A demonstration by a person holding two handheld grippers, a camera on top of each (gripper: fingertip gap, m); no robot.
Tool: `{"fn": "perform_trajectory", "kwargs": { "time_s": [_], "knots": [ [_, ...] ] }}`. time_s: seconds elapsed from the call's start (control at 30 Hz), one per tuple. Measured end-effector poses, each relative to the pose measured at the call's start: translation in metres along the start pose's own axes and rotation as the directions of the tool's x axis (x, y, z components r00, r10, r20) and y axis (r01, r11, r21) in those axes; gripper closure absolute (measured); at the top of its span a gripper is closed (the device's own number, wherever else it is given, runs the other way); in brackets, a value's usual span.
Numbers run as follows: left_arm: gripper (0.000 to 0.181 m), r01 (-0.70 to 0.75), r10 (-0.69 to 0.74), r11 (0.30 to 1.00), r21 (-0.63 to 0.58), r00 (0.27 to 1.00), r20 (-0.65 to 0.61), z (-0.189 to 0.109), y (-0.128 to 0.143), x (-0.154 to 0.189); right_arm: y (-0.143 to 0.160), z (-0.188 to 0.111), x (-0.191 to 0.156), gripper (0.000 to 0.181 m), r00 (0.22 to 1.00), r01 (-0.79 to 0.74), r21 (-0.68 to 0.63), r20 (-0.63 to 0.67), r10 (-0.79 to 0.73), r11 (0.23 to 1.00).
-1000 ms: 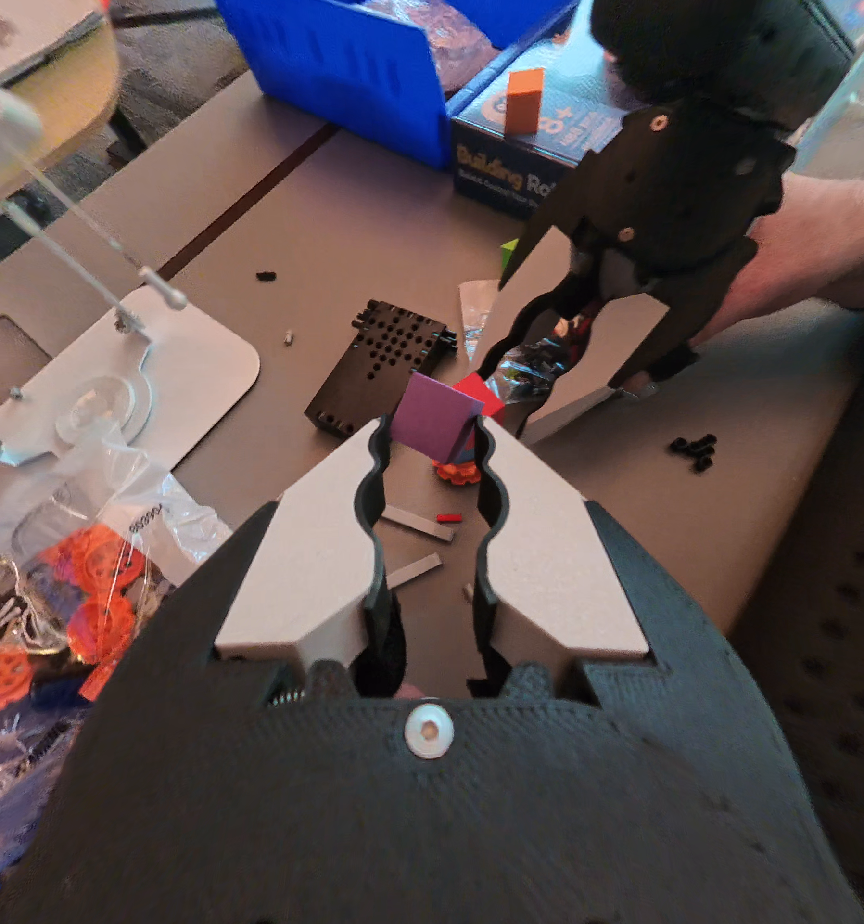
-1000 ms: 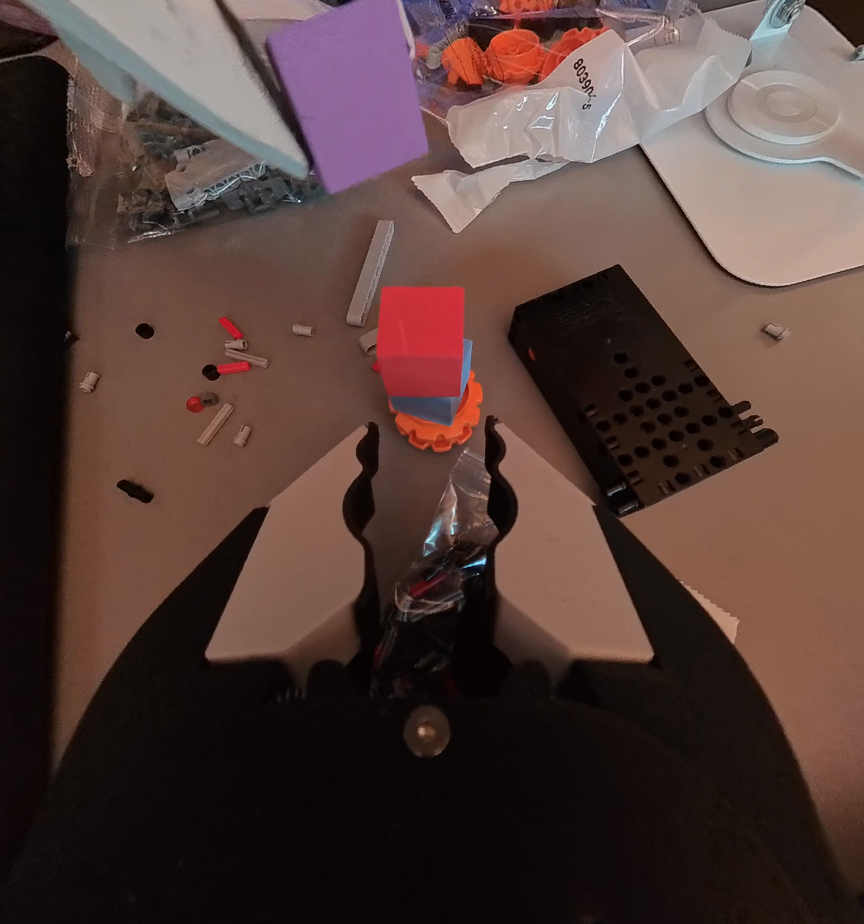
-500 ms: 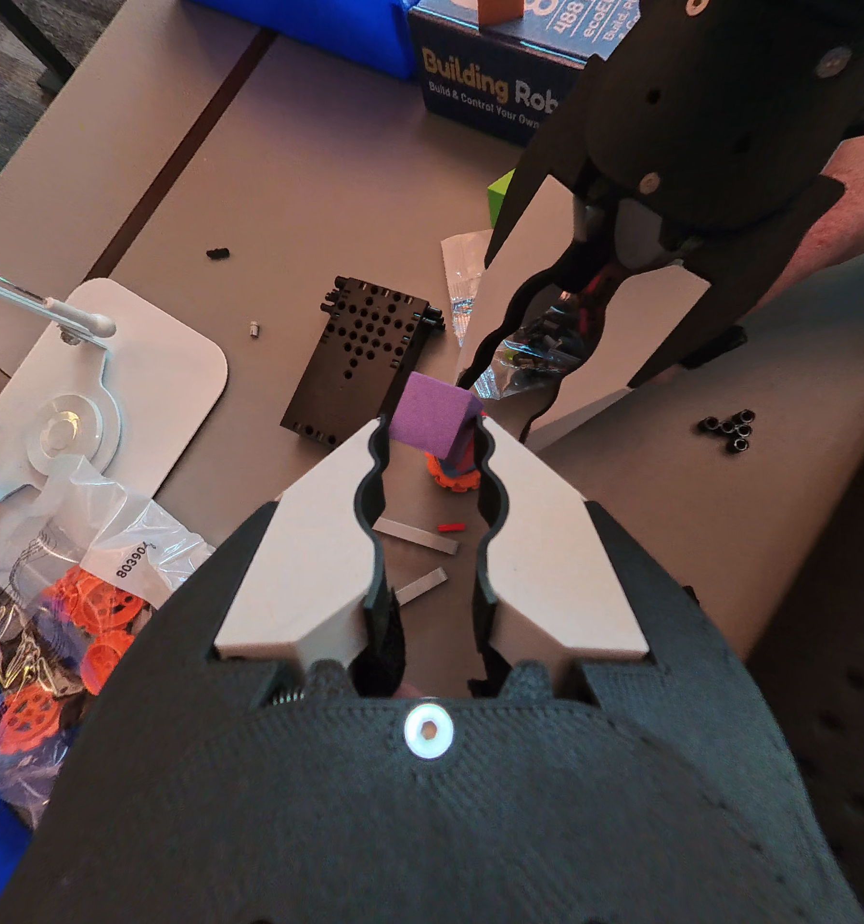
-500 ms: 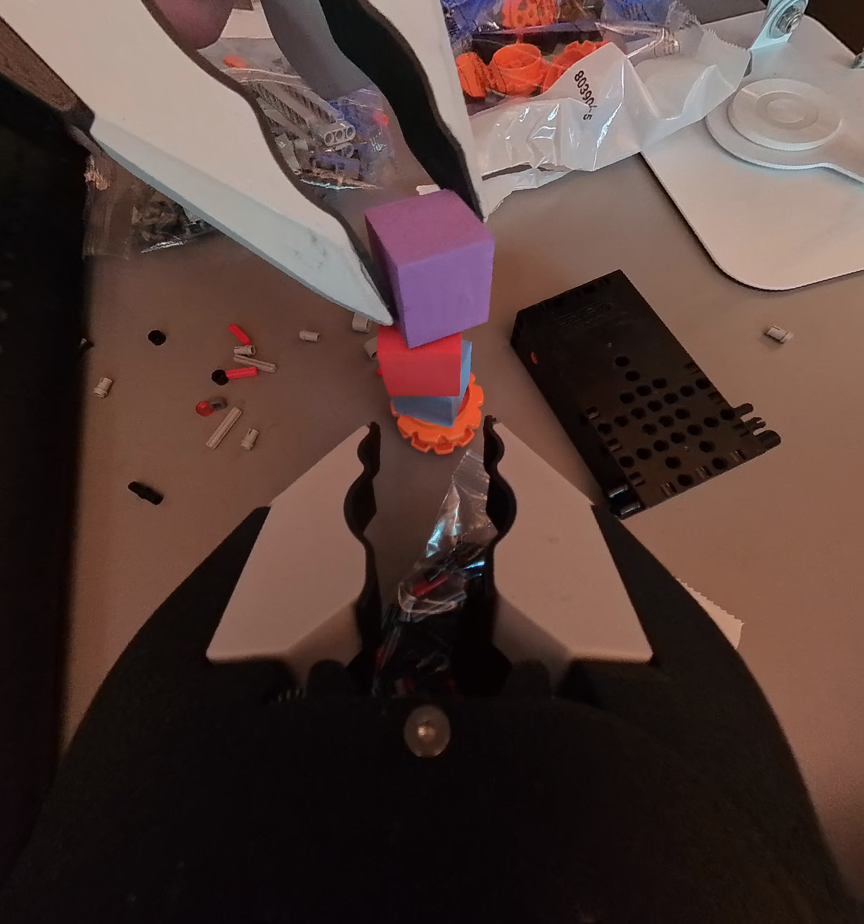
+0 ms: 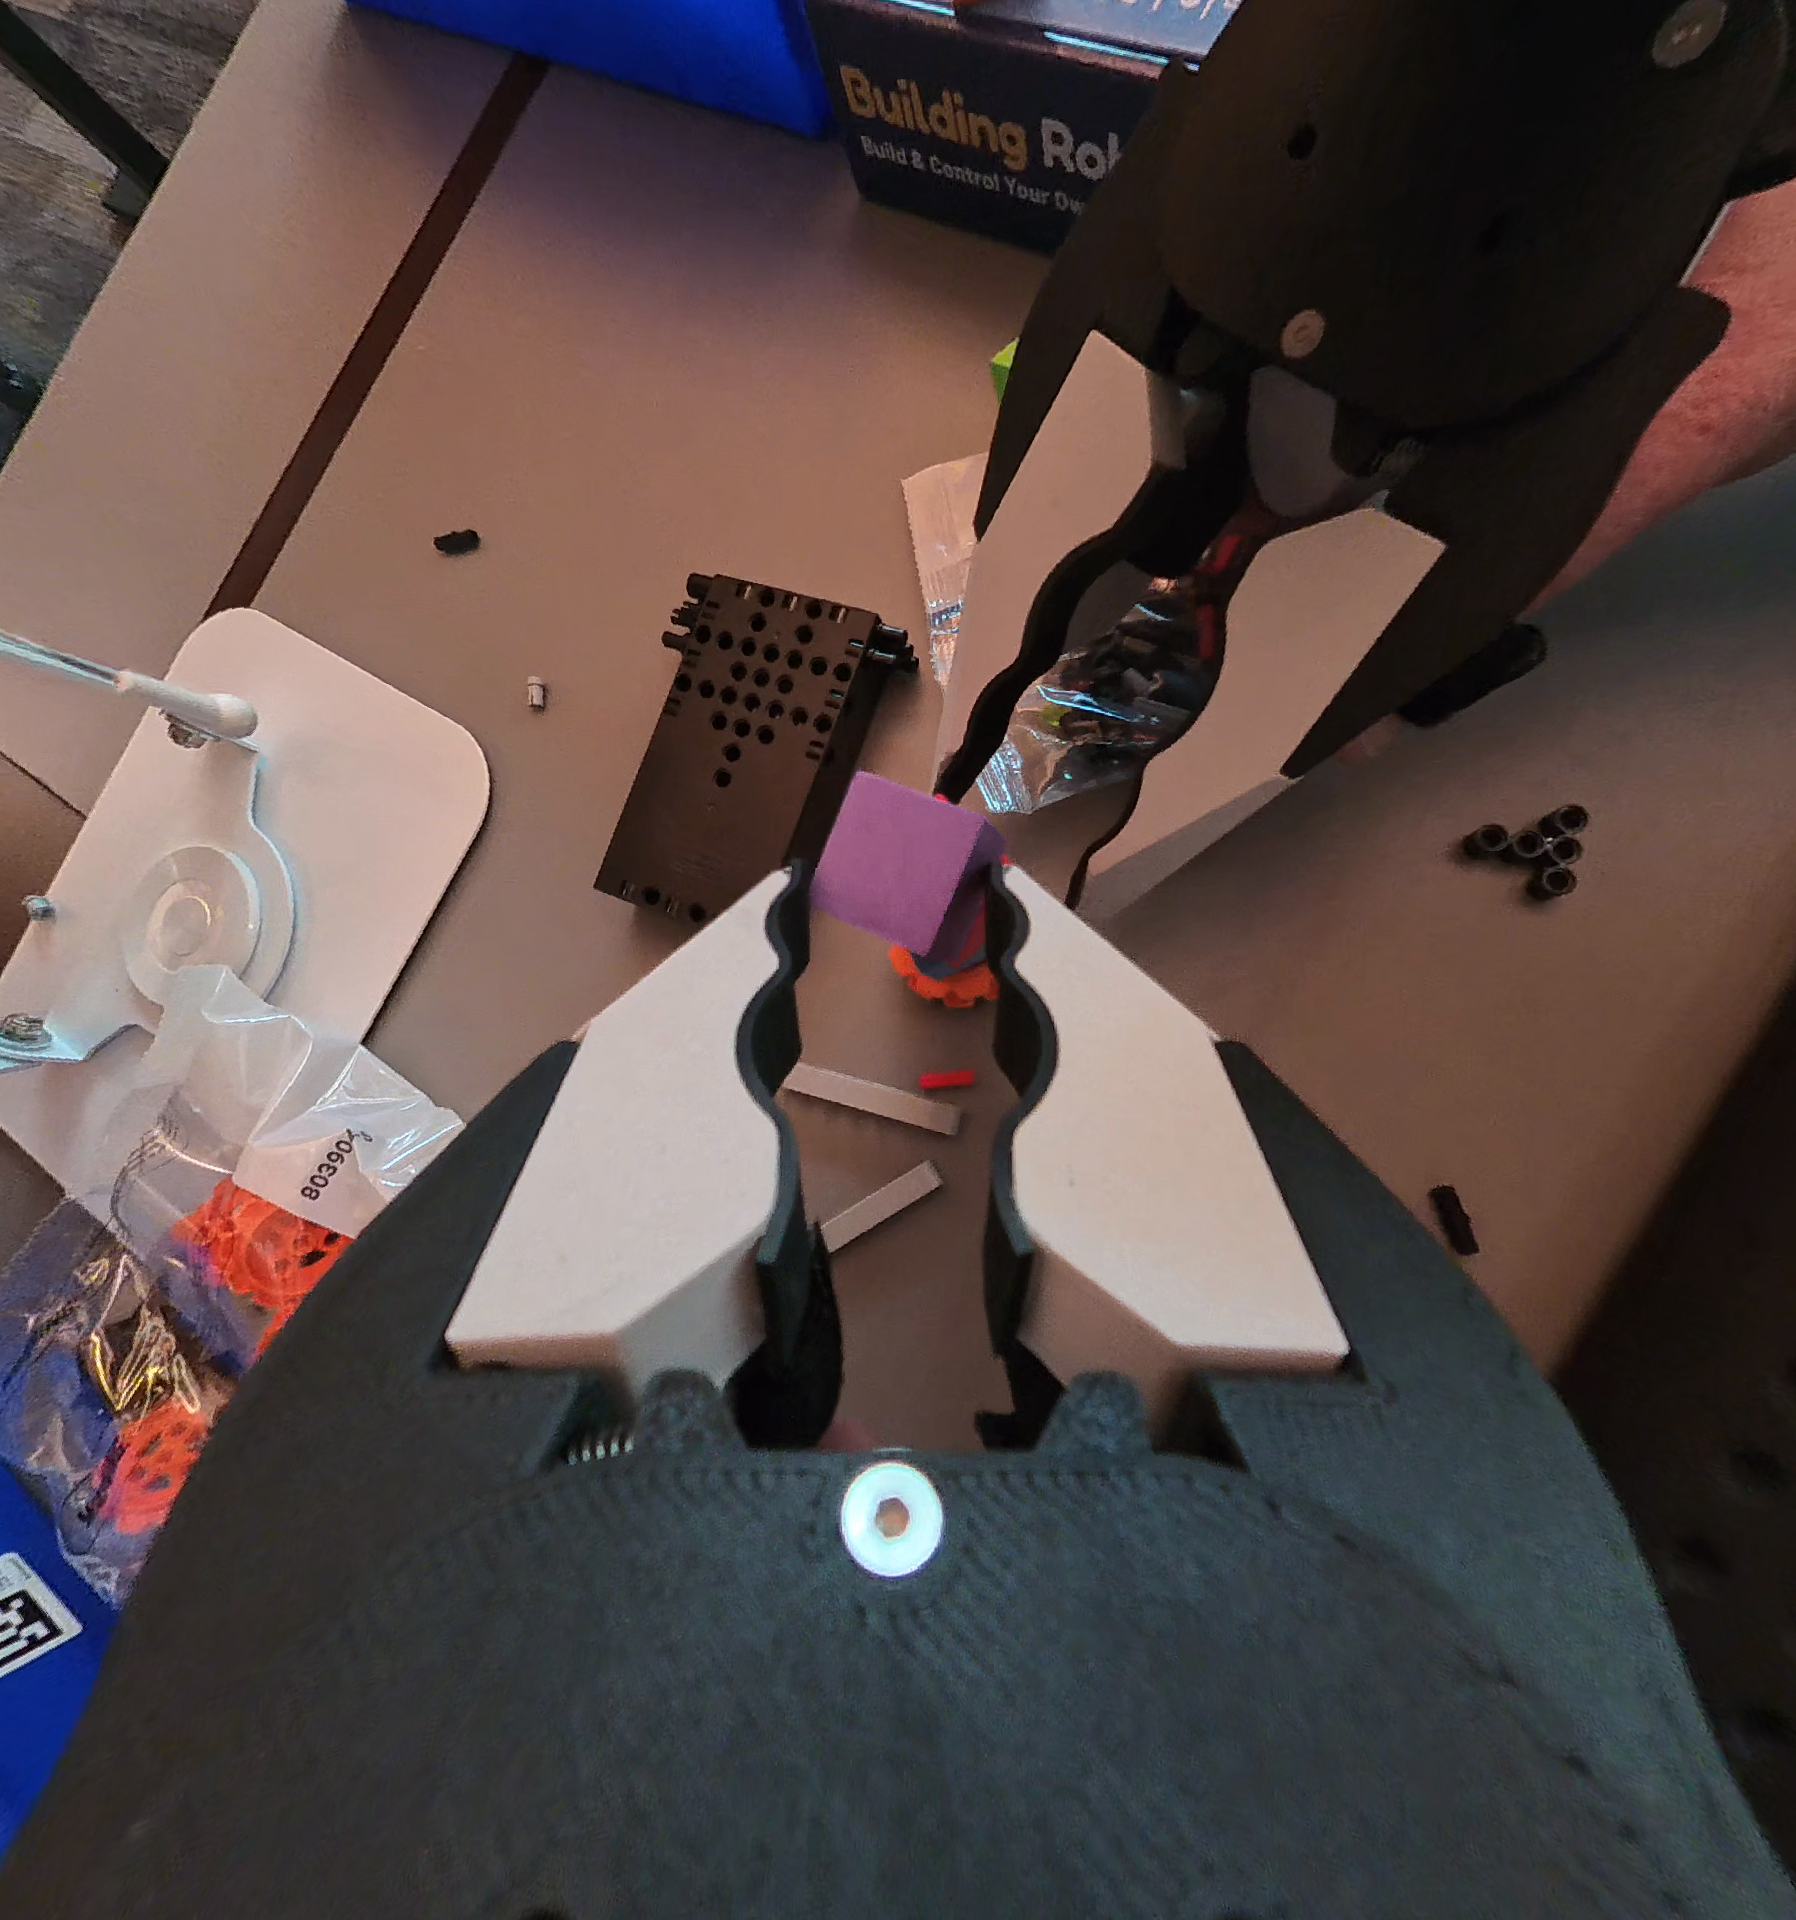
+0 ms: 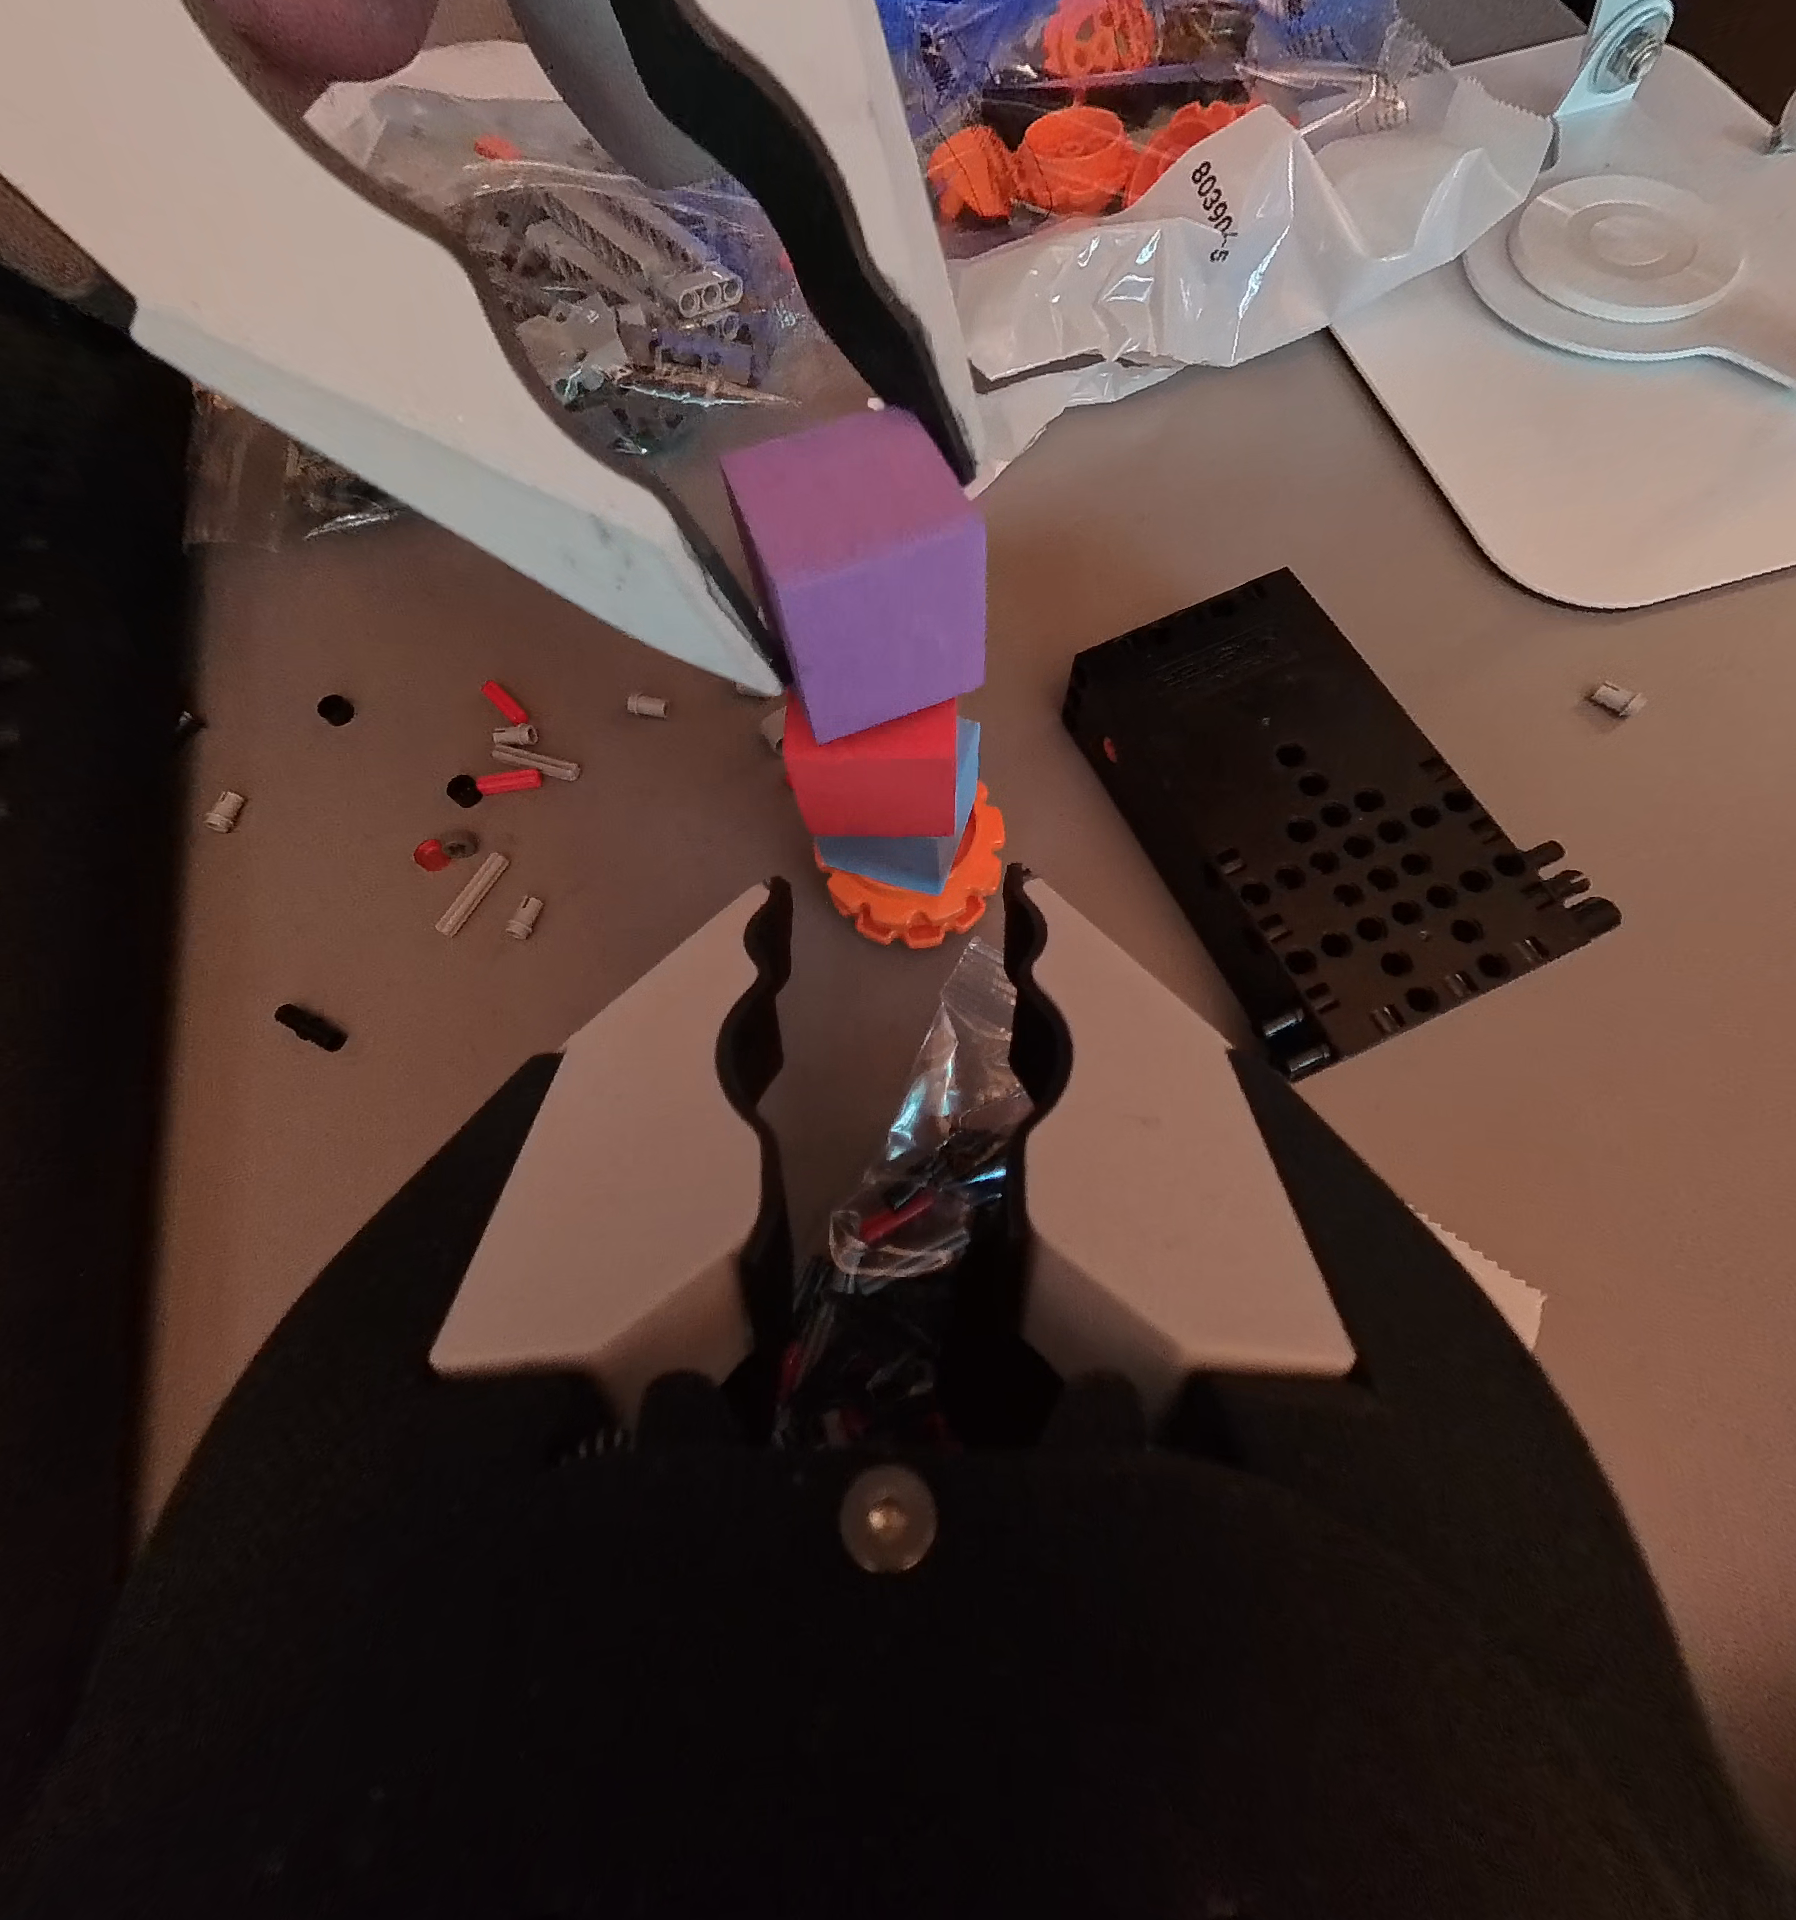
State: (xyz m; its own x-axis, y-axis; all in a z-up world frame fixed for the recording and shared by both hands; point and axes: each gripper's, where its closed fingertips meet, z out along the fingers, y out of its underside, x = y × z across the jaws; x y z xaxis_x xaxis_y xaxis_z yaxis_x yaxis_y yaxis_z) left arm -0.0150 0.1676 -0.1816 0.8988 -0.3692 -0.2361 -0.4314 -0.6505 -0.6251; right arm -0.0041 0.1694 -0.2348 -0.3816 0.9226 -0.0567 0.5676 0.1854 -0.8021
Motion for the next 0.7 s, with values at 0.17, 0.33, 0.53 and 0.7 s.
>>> {"fn": "perform_trajectory", "kwargs": {
  "time_s": [0.17,0.33,0.53,0.7],
  "knots": [
    [0.149,-0.003,0.003,1.0,0.003,1.0,-0.007,0.001,-0.001,0.002,-0.001,-0.001,0.0,0.141,1.0,-0.003,0.005,0.001,0.003,1.0],
    [0.147,0.005,-0.005,1.0,0.015,1.0,-0.004,-0.001,-0.001,0.001,-0.002,-0.002,-0.001,0.141,1.0,-0.001,0.008,0.002,0.001,1.0],
    [0.142,0.03,-0.031,0.997,0.074,0.999,0.014,-0.011,-0.003,-0.003,0.001,-0.007,0.0,0.138,0.998,0.037,-0.058,-0.056,-0.041,0.998],
    [0.141,0.092,-0.098,0.978,0.185,0.995,0.027,-0.028,-0.005,-0.013,0.004,-0.033,0.003,0.132,0.993,0.036,-0.12,-0.107,-0.049,0.992]
  ]
}}
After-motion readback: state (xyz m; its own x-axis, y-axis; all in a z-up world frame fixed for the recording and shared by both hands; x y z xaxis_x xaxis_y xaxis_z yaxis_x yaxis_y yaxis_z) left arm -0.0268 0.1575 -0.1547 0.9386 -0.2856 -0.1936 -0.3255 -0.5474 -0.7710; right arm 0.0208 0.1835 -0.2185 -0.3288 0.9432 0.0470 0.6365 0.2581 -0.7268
